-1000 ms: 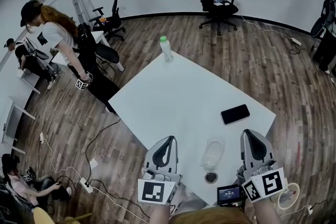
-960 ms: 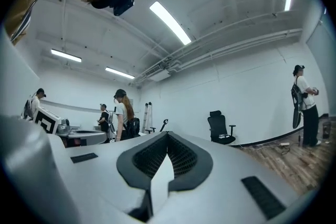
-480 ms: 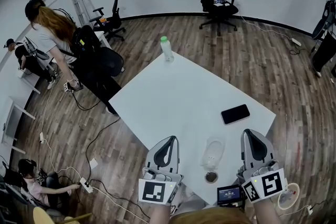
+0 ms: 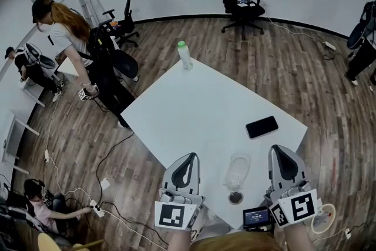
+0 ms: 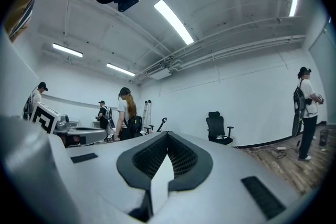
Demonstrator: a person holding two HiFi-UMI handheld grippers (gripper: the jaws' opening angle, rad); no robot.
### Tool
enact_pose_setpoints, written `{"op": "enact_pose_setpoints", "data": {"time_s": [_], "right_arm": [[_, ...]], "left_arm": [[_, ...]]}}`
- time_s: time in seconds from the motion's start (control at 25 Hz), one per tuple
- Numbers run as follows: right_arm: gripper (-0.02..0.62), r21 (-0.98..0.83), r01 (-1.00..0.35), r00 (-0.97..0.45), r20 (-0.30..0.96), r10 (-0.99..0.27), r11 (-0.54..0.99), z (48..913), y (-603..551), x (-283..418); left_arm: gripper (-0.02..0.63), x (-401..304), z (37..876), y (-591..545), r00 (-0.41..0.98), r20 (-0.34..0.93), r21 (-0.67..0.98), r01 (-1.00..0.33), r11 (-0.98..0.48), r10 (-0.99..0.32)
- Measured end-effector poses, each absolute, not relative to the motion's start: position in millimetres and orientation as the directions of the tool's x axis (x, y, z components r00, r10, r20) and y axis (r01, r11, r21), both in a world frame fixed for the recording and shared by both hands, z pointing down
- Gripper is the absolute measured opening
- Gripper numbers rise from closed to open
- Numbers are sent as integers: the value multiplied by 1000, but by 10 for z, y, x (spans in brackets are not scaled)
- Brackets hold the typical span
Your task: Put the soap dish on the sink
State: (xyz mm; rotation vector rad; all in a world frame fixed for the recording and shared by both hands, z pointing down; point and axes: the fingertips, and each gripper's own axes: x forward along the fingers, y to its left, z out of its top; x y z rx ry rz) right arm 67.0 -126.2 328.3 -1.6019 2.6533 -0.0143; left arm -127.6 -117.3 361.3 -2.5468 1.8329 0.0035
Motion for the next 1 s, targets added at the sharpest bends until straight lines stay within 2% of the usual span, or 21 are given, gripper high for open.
{"op": "enact_pose_setpoints", "data": {"time_s": [1.0], "right_arm": [[8,-23,-883,-469,-18,-883,470,3305,-1267,734]], "left_arm": [[6,-1230,3603,-1181,304,8,4,-953,-304,-953]]}}
